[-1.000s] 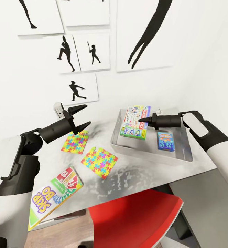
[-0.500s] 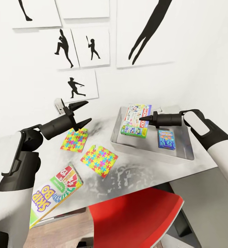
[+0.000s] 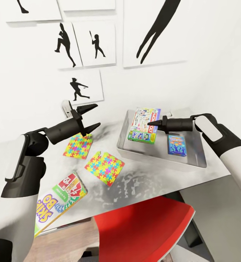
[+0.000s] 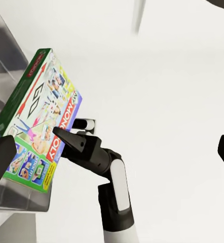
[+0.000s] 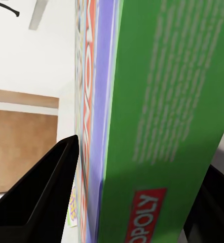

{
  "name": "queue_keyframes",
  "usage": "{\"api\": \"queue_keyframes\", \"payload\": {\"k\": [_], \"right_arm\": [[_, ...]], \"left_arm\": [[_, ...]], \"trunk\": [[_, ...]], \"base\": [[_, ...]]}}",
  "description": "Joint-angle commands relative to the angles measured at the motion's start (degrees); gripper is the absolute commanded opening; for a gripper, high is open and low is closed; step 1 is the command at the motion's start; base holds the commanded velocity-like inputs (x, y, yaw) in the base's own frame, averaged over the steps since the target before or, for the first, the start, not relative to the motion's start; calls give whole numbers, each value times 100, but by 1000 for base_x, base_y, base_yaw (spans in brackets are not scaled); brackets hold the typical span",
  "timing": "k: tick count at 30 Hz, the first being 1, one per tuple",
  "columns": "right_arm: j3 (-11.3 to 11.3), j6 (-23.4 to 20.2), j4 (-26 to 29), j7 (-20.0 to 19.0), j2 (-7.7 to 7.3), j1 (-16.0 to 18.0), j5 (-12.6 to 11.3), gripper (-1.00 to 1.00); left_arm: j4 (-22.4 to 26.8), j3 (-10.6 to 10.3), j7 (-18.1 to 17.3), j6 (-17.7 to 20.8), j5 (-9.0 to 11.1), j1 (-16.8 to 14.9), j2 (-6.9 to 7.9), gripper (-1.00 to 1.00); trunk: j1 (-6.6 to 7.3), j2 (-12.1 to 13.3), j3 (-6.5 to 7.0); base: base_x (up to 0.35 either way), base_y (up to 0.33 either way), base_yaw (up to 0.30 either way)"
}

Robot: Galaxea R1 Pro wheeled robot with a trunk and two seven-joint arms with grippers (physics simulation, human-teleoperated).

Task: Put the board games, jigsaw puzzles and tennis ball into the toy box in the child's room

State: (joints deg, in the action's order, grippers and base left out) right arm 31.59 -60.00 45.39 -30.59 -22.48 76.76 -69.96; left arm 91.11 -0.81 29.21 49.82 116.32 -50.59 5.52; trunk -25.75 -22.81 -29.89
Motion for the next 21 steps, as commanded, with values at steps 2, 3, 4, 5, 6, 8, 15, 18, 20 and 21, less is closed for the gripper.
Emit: {"api": "queue_keyframes", "payload": {"k": [2, 3, 4, 5, 6, 8, 15, 18, 20, 21], "right_arm": [[16, 0, -3, -52, -5, 5, 28, -100], [7, 0, -3, -53, -1, 1, 28, -100], [-6, 0, -3, -53, 2, -5, 27, -100], [-16, 0, -2, -53, 7, -11, 27, -100], [-21, 0, 0, -53, 10, -17, 29, -100], [-24, 0, 1, -53, 13, -21, 30, -100], [-30, 0, 4, -53, 7, -18, 34, -100], [-33, 0, 13, -53, 1, -24, 33, -100], [-19, 0, 33, -53, -4, -29, 32, -100], [-7, 0, 43, -53, -5, -33, 33, -100]], "left_arm": [[4, -5, 74, -6, 66, -8, -3, 100], [3, -7, 87, -8, 70, -11, -7, 100], [3, -9, 97, -8, 72, -13, -11, 100], [3, -10, 107, -8, 75, -15, -14, 100], [3, -12, 113, -8, 76, -16, -16, 100], [3, -12, 118, -8, 76, -17, -18, 100], [3, -15, 138, -13, 77, -20, -23, 100], [3, -15, 141, -13, 76, -21, -23, 100], [3, -16, 143, -14, 76, -21, -24, 100], [3, -16, 144, -15, 75, -21, -24, 100]], "trunk": [[-3, -11, -28], [-3, -11, -36], [-3, -11, -44], [-3, -11, -50], [-3, -11, -55], [-3, -11, -63], [-3, -11, -76], [-3, -11, -78], [-3, -11, -79], [-3, -11, -79]], "base": [[0, 0, 0], [0, 0, 0], [0, 0, 0], [0, 0, 0], [0, 0, 0], [0, 0, 0], [0, 0, 0], [0, 0, 0], [0, 0, 0], [0, 0, 0]]}}
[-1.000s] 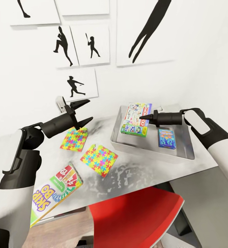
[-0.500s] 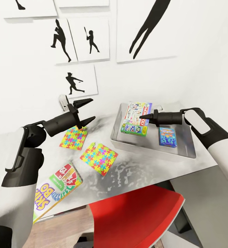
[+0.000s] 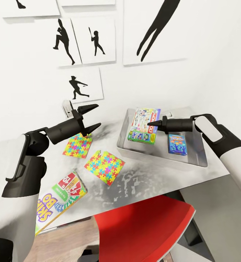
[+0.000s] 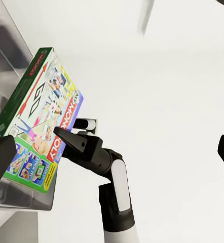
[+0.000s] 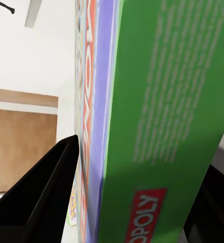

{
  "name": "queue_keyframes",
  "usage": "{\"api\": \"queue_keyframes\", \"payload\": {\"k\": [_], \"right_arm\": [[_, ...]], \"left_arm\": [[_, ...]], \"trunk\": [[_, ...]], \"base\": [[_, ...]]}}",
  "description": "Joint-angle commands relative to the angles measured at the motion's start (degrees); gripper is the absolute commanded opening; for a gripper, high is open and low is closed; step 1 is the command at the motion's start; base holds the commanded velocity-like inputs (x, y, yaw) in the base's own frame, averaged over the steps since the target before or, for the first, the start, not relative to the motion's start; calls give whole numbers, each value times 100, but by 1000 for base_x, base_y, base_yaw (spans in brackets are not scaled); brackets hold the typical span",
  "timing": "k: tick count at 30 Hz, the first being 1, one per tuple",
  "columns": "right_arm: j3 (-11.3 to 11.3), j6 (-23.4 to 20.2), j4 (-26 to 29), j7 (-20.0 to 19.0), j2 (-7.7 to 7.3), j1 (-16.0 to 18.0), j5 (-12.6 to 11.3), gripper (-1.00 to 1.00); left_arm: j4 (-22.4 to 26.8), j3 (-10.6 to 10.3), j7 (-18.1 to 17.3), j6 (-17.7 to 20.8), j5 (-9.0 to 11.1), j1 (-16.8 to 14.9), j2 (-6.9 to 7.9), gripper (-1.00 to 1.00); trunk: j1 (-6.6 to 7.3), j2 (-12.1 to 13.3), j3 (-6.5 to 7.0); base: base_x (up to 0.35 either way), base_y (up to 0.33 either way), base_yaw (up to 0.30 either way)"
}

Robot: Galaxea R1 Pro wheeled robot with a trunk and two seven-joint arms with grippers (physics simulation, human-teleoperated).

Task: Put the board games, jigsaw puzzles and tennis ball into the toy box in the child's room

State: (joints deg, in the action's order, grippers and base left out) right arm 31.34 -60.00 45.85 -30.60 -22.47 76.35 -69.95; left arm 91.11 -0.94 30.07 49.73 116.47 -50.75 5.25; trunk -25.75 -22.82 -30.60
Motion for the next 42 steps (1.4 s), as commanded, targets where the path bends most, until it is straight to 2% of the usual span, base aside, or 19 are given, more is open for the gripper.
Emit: {"api": "queue_keyframes", "payload": {"k": [1, 17, 42], "right_arm": [[29, 0, 5, -49, -6, 6, 32, -100], [62, 0, 36, -45, -37, -5, 29, -100], [32, 0, 38, -51, -38, 47, 29, -100]], "left_arm": [[4, -2, 58, -6, 60, -5, 2, 100], [4, -4, 60, -7, 54, -8, 2, 100], [-14, -11, 69, -9, 36, -68, -83, 100]], "trunk": [[-3, -10, -9], [-3, -10, -30], [-3, -10, -242]], "base": [[0, 0, 0], [0, 0, 0], [0, 0, 0]]}}
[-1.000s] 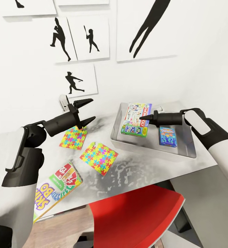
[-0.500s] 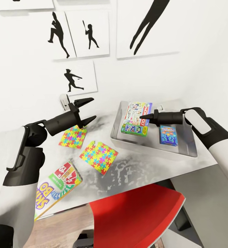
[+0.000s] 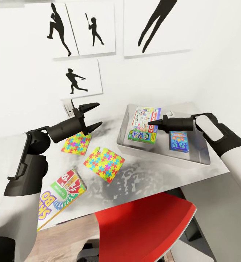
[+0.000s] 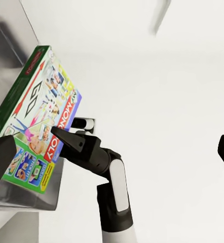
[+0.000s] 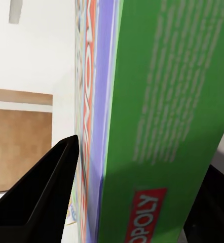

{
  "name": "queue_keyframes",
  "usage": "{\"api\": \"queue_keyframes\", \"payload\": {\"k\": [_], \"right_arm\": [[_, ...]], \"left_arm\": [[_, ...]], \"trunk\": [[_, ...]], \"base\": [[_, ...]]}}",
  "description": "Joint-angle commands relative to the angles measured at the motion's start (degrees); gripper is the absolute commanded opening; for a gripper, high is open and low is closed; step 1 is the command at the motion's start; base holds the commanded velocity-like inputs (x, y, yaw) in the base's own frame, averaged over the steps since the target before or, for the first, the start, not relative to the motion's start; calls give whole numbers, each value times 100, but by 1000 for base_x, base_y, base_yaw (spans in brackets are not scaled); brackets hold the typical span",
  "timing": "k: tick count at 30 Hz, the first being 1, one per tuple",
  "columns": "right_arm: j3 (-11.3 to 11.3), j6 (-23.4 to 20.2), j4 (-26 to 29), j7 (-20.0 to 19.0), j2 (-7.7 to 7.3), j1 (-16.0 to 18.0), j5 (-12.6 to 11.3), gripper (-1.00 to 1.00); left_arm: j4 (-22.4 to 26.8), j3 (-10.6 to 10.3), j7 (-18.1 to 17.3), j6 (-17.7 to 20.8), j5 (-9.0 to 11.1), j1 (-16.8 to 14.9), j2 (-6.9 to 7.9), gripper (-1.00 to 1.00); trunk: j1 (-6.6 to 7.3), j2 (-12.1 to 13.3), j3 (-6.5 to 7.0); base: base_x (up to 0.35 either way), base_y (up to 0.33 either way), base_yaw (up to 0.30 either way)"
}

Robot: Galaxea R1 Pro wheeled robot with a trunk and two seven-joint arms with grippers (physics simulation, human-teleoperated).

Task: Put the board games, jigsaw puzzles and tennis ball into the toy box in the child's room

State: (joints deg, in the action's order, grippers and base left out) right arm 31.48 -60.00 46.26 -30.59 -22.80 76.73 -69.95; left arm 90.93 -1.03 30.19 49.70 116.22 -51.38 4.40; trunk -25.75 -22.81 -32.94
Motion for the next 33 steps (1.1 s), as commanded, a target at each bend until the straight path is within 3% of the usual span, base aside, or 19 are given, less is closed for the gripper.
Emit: {"api": "queue_keyframes", "payload": {"k": [1, 33], "right_arm": [[16, 0, -3, -52, -3, 10, 30, -100], [-7, 0, -3, -52, 1, 82, 26, -100]], "left_arm": [[4, -2, 57, -6, 61, -5, 2, 100], [3, -8, 68, -7, 61, -10, -2, 100]], "trunk": [[-3, -10, -18], [-3, -10, -316]], "base": [[0, 0, 0], [0, 0, 0]]}}
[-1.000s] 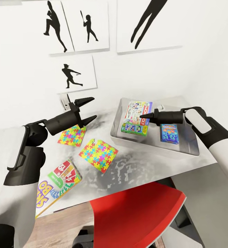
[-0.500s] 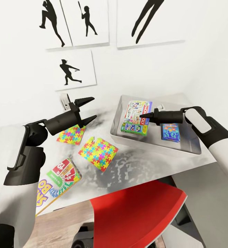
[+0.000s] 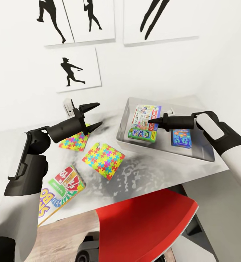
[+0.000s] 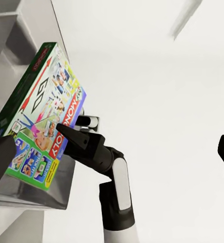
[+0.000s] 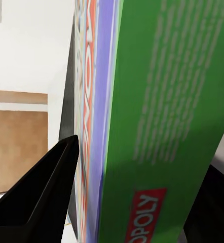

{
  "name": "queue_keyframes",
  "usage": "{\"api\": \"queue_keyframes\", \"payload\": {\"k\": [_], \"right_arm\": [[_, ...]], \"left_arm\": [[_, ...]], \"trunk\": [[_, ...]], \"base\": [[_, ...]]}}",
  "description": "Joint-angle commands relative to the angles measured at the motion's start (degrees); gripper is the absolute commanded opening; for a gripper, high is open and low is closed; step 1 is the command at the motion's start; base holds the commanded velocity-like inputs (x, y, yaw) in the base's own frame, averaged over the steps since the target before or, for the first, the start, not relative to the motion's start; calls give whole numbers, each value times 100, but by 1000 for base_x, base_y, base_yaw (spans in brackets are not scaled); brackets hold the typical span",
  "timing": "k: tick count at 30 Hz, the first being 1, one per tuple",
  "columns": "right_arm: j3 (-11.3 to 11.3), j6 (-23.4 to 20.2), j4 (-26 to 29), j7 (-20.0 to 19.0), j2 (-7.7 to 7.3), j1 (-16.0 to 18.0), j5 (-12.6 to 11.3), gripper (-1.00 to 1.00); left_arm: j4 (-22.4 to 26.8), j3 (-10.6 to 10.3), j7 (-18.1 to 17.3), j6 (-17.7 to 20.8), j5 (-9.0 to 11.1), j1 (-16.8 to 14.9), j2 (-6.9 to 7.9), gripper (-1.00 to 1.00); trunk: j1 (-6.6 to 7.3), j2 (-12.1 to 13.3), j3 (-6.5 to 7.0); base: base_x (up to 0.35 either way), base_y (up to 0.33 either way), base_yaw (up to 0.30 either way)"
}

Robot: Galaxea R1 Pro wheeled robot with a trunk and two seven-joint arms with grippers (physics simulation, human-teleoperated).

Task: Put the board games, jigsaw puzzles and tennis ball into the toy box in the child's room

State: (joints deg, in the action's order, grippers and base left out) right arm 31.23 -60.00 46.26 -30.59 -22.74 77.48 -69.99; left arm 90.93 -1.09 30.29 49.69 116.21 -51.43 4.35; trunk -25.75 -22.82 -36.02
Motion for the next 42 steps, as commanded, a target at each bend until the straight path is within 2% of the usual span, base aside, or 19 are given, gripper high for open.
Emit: {"api": "queue_keyframes", "payload": {"k": [1, 42], "right_arm": [[18, 0, -3, -52, -6, 11, 31, -100], [15, 0, 4, -52, -10, 118, 31, -100]], "left_arm": [[4, -3, 57, -5, 61, -5, 1, 100], [4, -5, 64, -3, 51, -3, 4, 100]], "trunk": [[-3, -10, -18], [-3, -10, -395]], "base": [[0, 0, 0], [0, 0, 0]]}}
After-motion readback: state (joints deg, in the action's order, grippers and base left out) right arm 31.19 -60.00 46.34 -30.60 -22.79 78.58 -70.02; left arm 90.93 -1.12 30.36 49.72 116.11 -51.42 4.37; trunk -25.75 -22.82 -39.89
